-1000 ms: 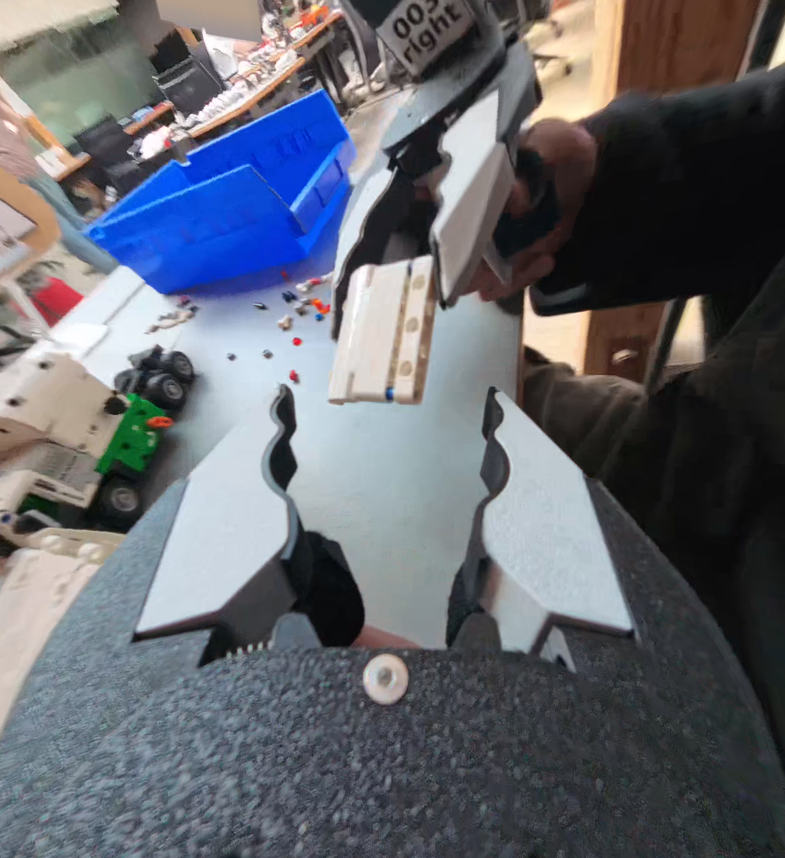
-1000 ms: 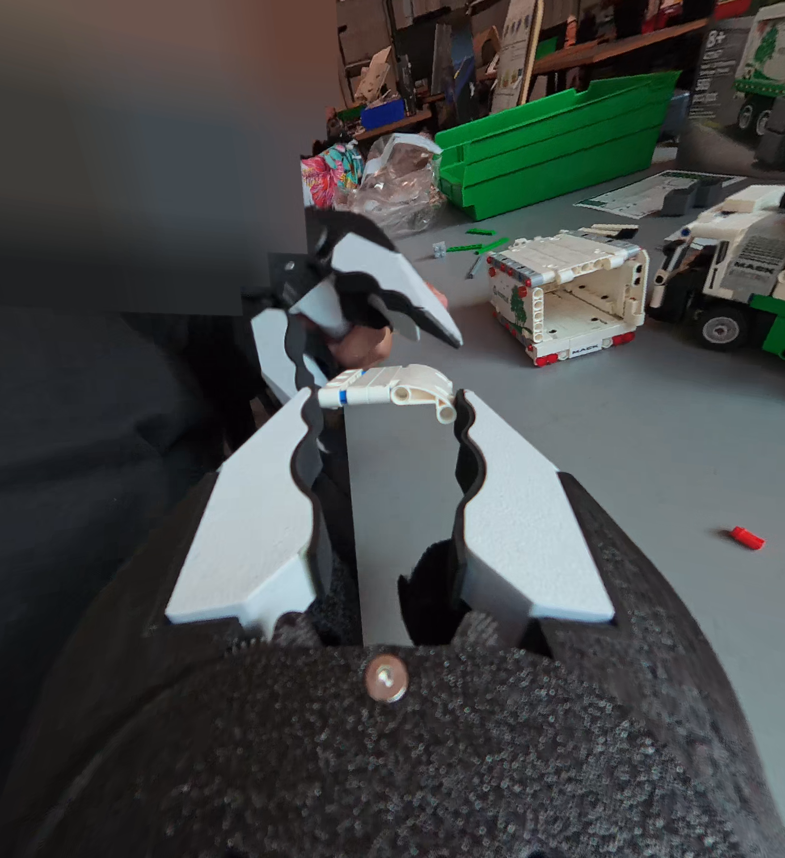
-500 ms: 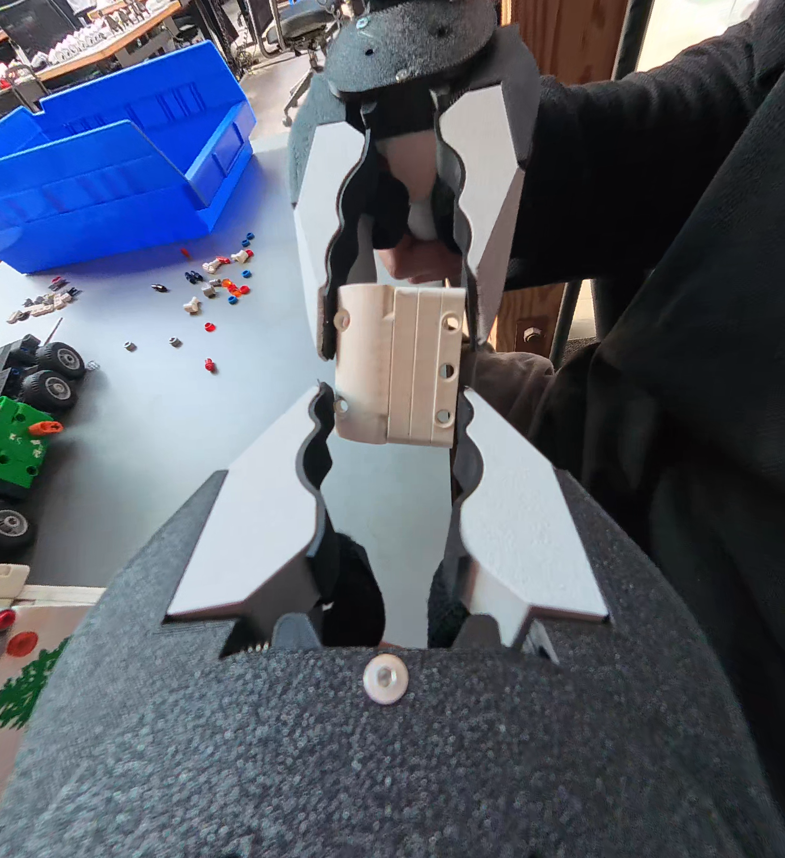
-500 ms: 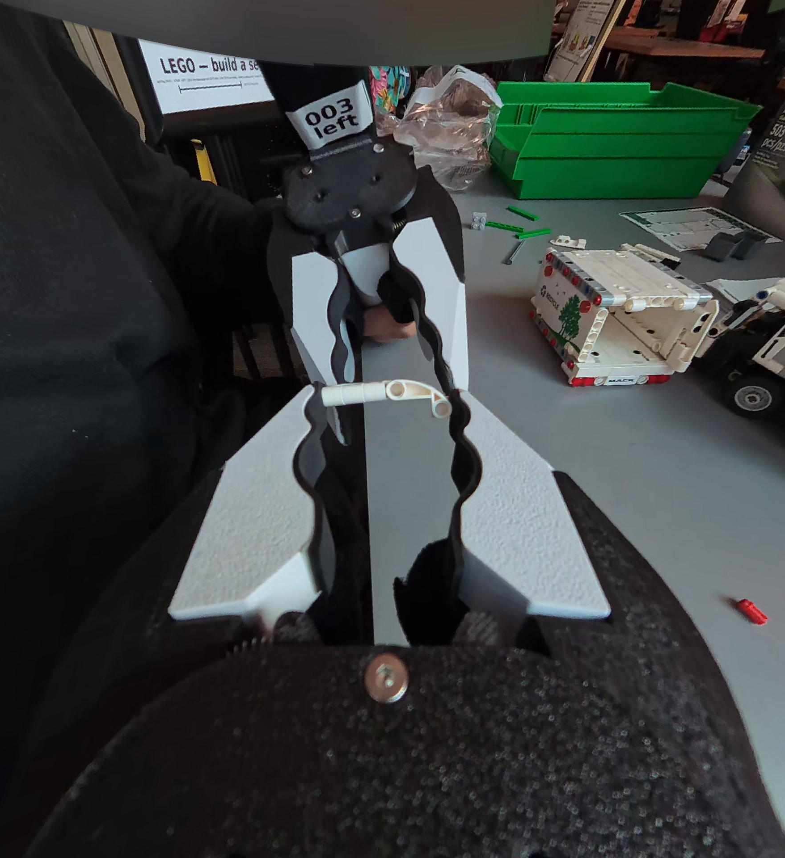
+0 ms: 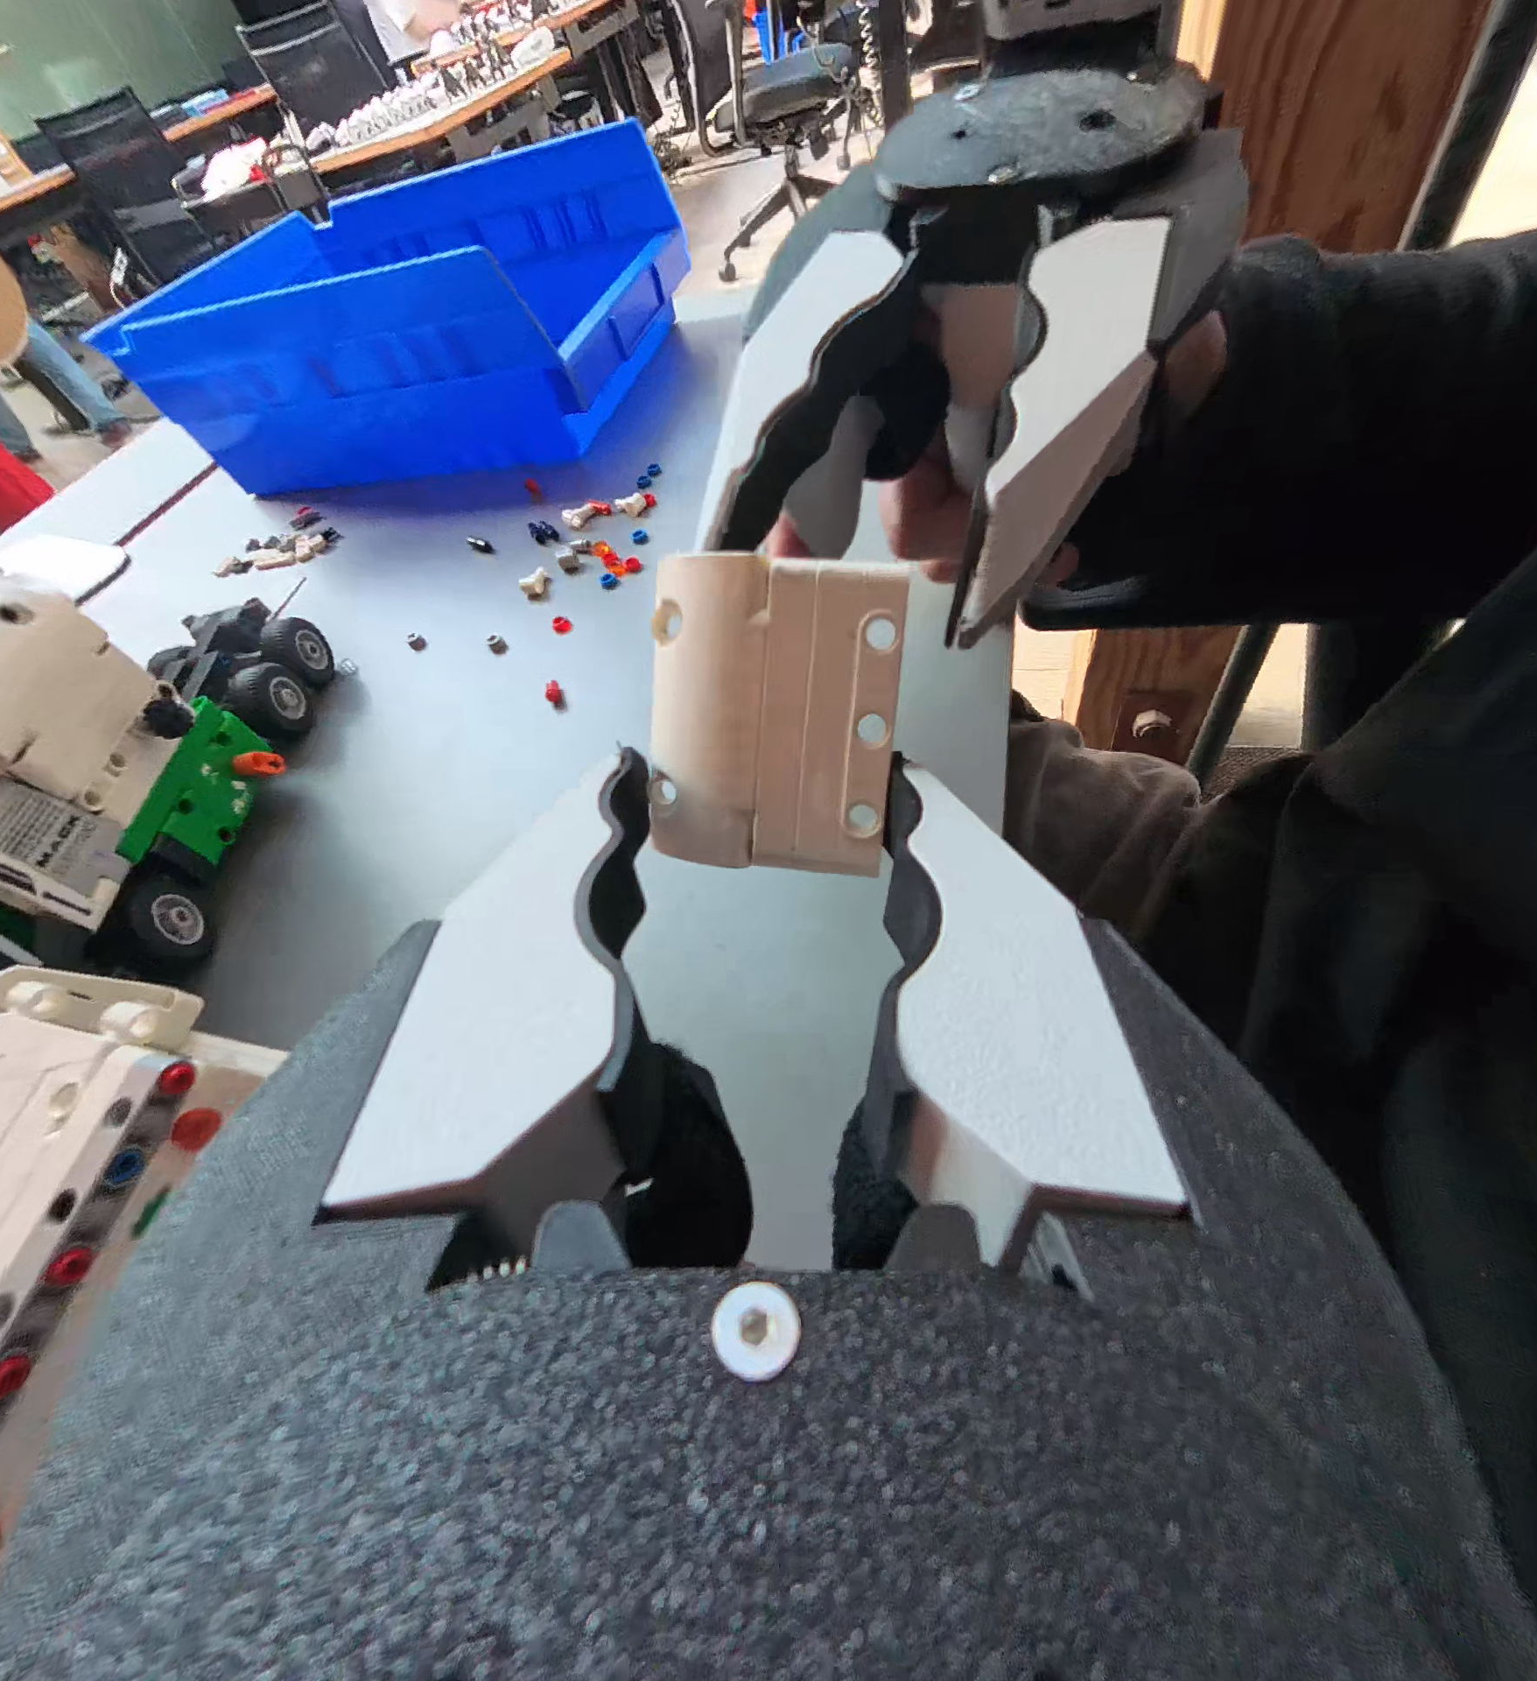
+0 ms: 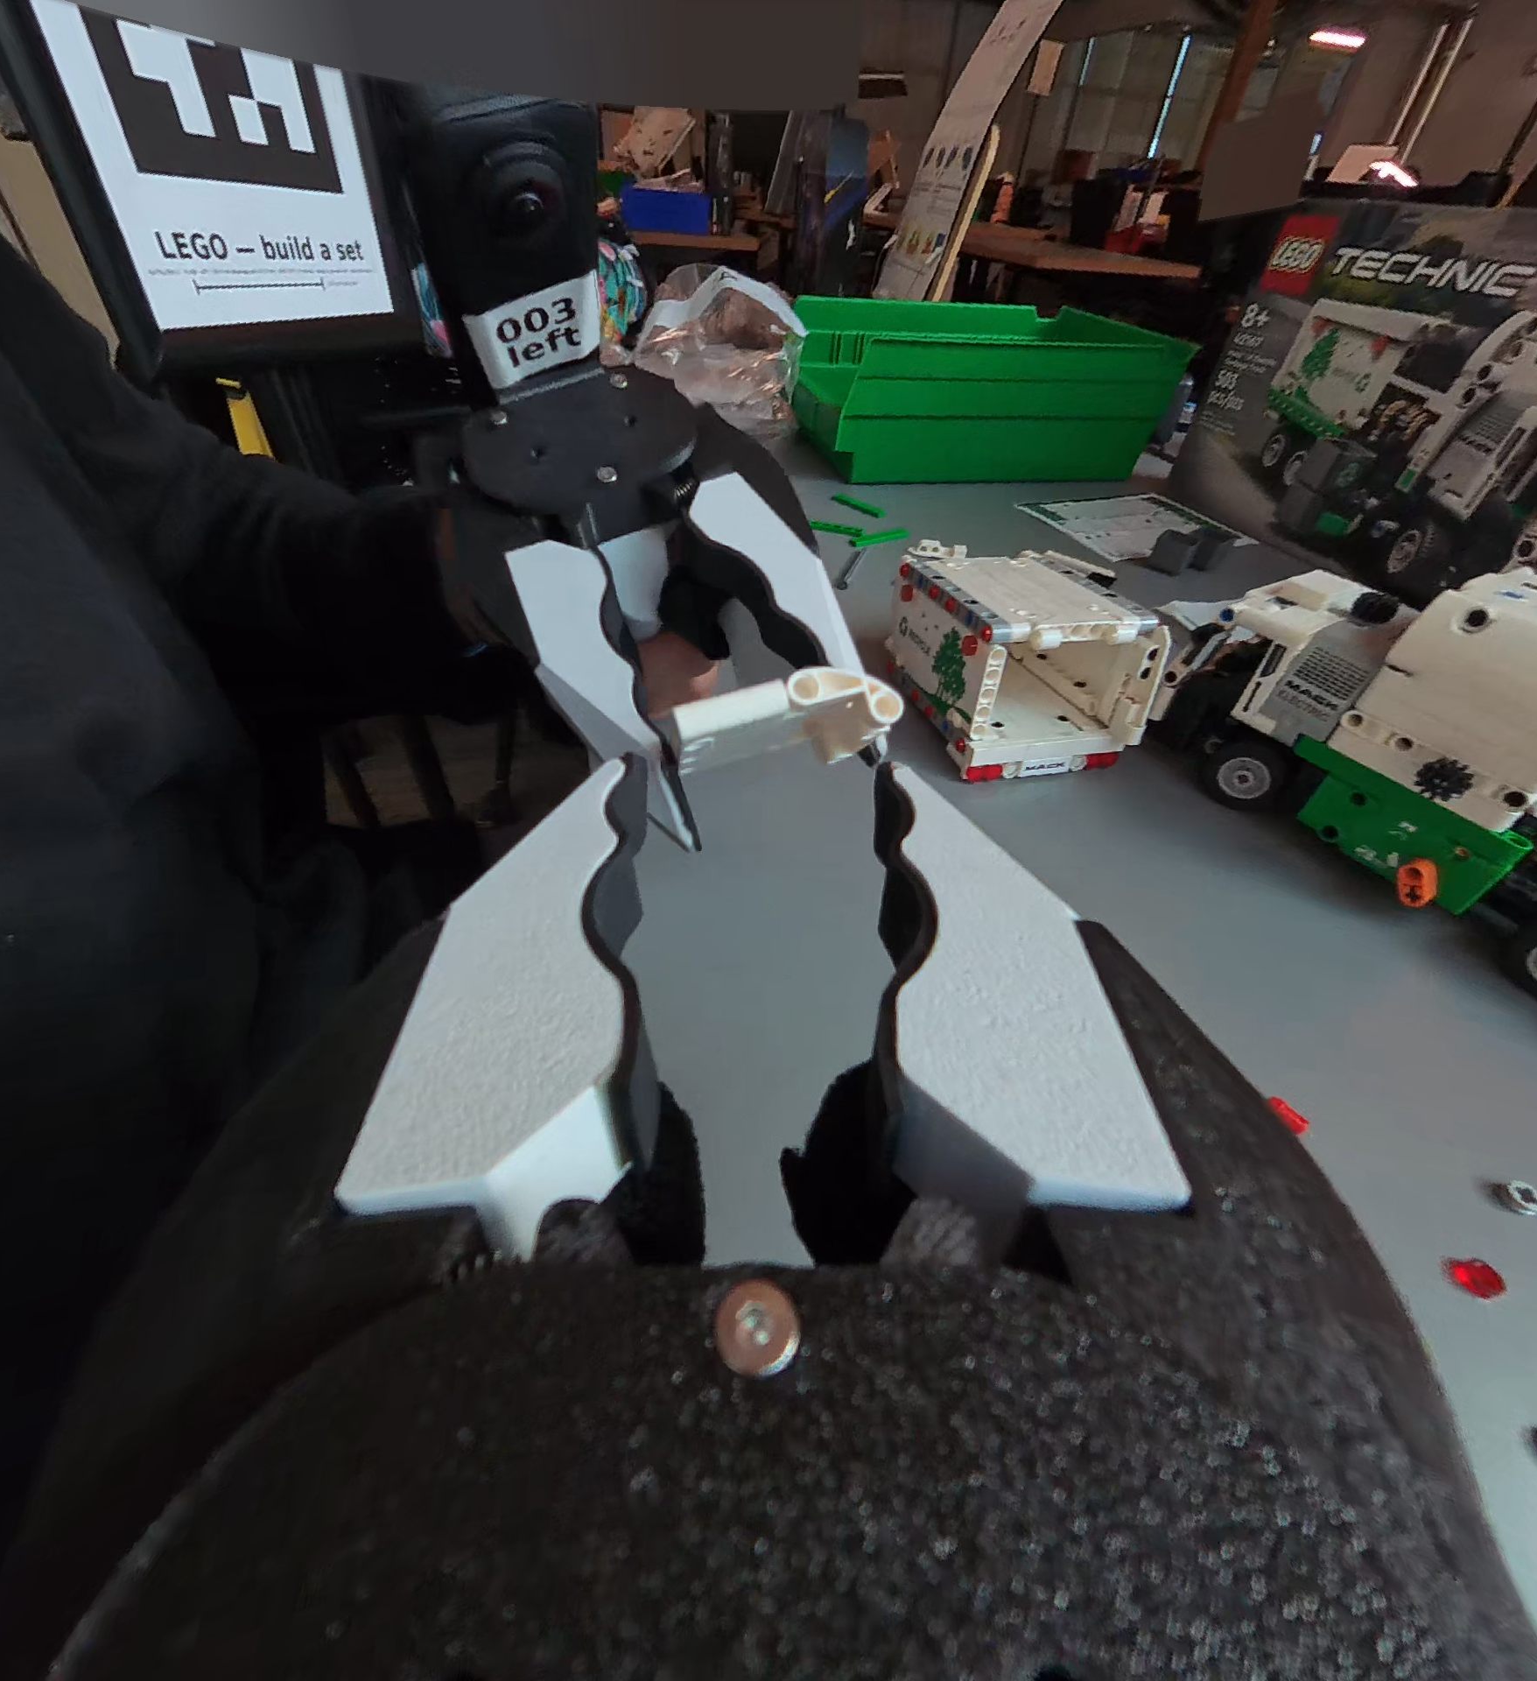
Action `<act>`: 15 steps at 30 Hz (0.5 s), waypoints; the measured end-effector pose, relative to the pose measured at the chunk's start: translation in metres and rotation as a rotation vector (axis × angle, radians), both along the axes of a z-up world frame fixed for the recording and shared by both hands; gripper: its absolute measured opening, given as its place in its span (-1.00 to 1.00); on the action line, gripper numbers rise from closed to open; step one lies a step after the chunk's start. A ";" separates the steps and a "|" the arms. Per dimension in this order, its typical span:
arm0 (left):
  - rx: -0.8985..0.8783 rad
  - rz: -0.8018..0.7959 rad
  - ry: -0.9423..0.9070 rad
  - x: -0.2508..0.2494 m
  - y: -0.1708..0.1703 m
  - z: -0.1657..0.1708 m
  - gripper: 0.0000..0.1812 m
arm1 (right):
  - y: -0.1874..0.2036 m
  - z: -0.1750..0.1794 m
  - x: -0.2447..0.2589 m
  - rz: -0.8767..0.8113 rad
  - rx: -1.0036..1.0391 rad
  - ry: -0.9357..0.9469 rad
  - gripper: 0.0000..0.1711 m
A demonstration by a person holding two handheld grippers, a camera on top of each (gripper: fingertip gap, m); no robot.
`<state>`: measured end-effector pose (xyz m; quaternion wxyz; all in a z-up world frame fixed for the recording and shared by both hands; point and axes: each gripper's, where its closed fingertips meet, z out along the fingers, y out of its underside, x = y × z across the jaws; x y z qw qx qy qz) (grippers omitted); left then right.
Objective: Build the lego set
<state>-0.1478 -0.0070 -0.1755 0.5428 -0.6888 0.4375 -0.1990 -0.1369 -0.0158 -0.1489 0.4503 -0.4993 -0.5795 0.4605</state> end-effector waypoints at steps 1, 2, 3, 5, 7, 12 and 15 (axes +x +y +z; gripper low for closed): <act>-0.030 0.013 -0.058 -0.002 0.003 0.005 -0.45 | 0.002 0.002 0.002 -0.012 -0.002 -0.001 -0.45; -0.069 0.021 -0.140 -0.005 0.005 0.013 -0.46 | 0.005 0.004 0.004 -0.023 -0.008 -0.007 -0.46; -0.096 0.040 -0.209 -0.009 0.009 0.020 -0.46 | 0.008 0.005 0.004 -0.045 -0.020 -0.020 -0.46; -0.064 0.127 -0.172 -0.020 0.021 0.017 -0.46 | 0.014 0.011 0.005 -0.074 -0.073 -0.042 -0.46; 0.018 0.183 -0.010 -0.026 0.029 0.007 -0.46 | 0.026 0.019 0.005 -0.144 -0.153 -0.044 -0.50; 0.215 0.183 0.251 -0.021 0.041 -0.001 -0.45 | 0.033 0.006 -0.011 -0.091 -0.439 -0.135 -0.50; 0.280 0.163 0.349 -0.019 0.053 -0.003 -0.45 | 0.043 -0.002 -0.016 -0.075 -0.552 -0.129 -0.80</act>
